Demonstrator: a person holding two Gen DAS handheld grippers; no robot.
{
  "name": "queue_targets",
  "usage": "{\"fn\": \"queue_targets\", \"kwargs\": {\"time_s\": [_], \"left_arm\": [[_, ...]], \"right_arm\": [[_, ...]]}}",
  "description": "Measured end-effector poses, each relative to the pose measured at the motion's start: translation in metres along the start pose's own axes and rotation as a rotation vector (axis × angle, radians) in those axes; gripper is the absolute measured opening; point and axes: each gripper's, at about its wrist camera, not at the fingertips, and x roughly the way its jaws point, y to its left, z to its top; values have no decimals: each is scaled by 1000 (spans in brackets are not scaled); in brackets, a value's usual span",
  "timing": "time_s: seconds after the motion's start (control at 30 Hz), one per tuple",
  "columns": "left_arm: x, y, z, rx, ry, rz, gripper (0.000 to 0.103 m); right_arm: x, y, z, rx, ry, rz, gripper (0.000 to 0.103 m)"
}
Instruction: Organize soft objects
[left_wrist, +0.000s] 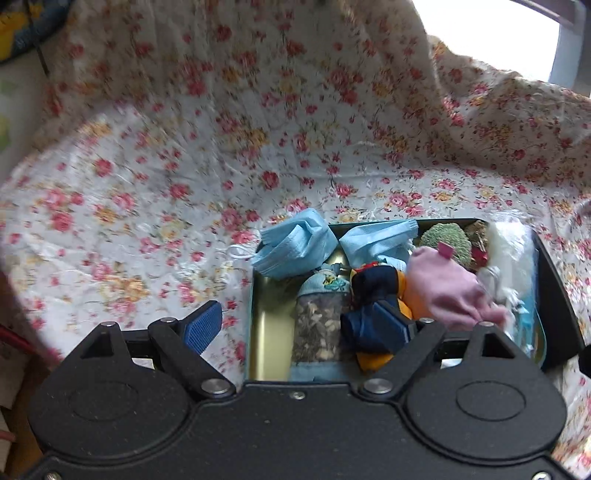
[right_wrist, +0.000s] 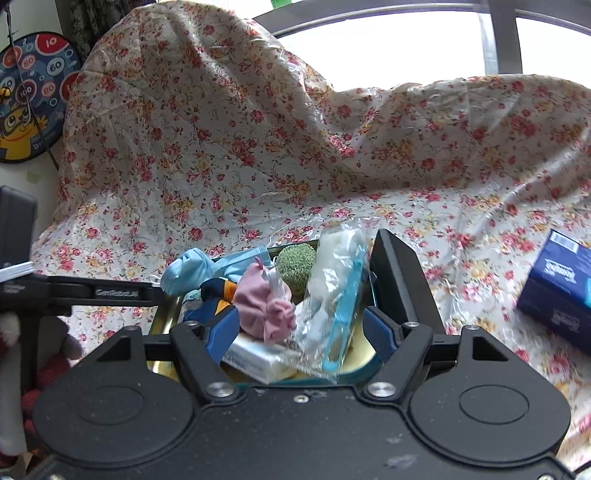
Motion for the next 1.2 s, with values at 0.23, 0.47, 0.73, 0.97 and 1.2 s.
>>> {"fn": "queue_targets", "kwargs": {"time_s": [0.23, 0.47, 0.73, 0.97, 1.2], "left_arm": [[-55, -6, -30, 24, -79, 16, 88], [-101, -7, -67, 35, -119, 24, 91], [-111, -26, -106, 32, -85, 31, 95], [-105, -42, -132, 31, -54, 52, 96], [-98, -49, -144, 6, -36, 41, 96]], "right_arm": [[-39, -5, -26, 17, -36, 11, 74], [-81, -18, -55, 40, -68, -5, 77], [-101, -30, -81, 50, -79, -62, 81], [-103, -32, -92, 16, -79, -140, 89], [-102, -28, -94, -20, -82, -193, 93]]}}
